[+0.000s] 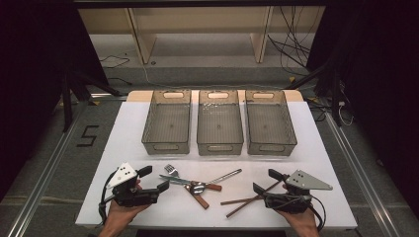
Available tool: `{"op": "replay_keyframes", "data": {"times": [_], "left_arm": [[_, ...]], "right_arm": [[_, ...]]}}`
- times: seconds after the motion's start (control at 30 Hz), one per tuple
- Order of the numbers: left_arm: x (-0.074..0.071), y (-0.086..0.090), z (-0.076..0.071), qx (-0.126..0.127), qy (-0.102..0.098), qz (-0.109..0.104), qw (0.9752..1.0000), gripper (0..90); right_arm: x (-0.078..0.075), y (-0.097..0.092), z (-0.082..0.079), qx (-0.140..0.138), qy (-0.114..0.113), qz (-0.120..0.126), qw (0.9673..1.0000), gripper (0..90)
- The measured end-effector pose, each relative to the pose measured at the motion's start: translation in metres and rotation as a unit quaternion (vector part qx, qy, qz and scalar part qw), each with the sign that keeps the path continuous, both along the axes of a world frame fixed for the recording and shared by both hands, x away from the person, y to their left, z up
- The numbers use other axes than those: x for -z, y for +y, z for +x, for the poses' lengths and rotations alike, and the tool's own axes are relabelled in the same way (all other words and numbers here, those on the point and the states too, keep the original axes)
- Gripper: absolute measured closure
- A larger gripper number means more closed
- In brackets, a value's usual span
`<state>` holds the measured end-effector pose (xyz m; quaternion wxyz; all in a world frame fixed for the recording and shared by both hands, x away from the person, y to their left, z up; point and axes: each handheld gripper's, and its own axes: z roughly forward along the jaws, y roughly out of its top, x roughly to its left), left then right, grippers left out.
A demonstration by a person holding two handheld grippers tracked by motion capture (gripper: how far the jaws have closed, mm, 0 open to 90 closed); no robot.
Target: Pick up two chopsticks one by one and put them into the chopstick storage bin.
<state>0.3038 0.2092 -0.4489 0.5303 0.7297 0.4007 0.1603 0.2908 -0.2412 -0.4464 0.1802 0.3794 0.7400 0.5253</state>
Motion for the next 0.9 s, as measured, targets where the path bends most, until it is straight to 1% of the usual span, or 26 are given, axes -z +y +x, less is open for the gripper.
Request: {"op": "replay_keyframes", "data": {"times": [0.23, 0.3, 0.33, 0.4, 0.47, 0.53, 0.57, 0.63, 0.67, 0.7, 0.73, 0.77, 0.8, 0.87, 0.9], "left_arm": [[0.000, 0.000, 0.000, 0.000, 0.000, 0.002, 1.0000, 14.5], [0.000, 0.000, 0.000, -0.002, 0.001, 0.000, 1.0000, 14.5], [0.000, 0.000, 0.000, -0.002, 0.001, 0.000, 1.0000, 14.5], [0.001, 0.000, 0.000, -0.003, 0.001, 0.000, 1.0000, 14.5], [0.001, 0.000, 0.000, -0.003, 0.002, 0.001, 1.0000, 14.5], [0.001, 0.000, 0.001, -0.004, 0.002, 0.000, 1.0000, 14.5], [0.001, 0.000, 0.001, -0.004, 0.002, 0.000, 1.0000, 14.5], [0.001, 0.000, 0.001, -0.004, 0.002, 0.001, 1.0000, 14.5], [0.001, 0.000, 0.001, -0.004, 0.002, 0.001, 1.0000, 14.5], [0.001, 0.000, 0.001, -0.004, 0.002, 0.001, 1.0000, 14.5], [0.001, 0.000, 0.001, -0.005, 0.003, 0.000, 1.0000, 14.5], [0.001, 0.000, 0.001, -0.004, 0.003, 0.001, 1.0000, 14.5], [0.001, 0.000, 0.001, -0.004, 0.003, 0.001, 1.0000, 14.5], [0.001, 0.000, 0.001, -0.004, 0.003, 0.001, 1.0000, 14.5], [0.001, 0.001, 0.001, -0.003, 0.002, 0.001, 1.0000, 14.5]], "right_arm": [[-0.002, -0.001, 0.000, -0.004, 0.000, -0.008, 1.0000, 26.0], [-0.006, -0.001, 0.003, -0.014, 0.004, -0.021, 0.9997, 26.0], [-0.008, -0.001, 0.004, -0.019, 0.003, -0.032, 0.9993, 26.0], [-0.014, -0.001, 0.007, -0.031, 0.000, -0.056, 0.9980, 26.1], [-0.021, -0.002, 0.010, -0.044, -0.003, -0.068, 0.9967, 26.7], [-0.028, -0.003, 0.014, -0.059, 0.002, -0.082, 0.9948, 27.2], [-0.031, -0.002, 0.017, -0.069, 0.005, -0.094, 0.9932, 27.2], [-0.036, 0.000, 0.022, -0.084, 0.009, -0.123, 0.9888, 27.2], [-0.038, 0.002, 0.024, -0.091, 0.014, -0.137, 0.9863, 27.2], [-0.040, 0.003, 0.027, -0.101, 0.018, -0.152, 0.9830, 27.2], [-0.040, 0.003, 0.027, -0.101, 0.018, -0.152, 0.9830, 27.2], [-0.043, 0.006, 0.031, -0.115, 0.023, -0.188, 0.9752, 28.5], [-0.044, 0.007, 0.034, -0.125, 0.028, -0.203, 0.9708, 28.5], [-0.046, 0.008, 0.038, -0.132, 0.035, -0.231, 0.9633, 29.2], [-0.047, 0.008, 0.041, -0.138, 0.042, -0.240, 0.9598, 29.5]]}}
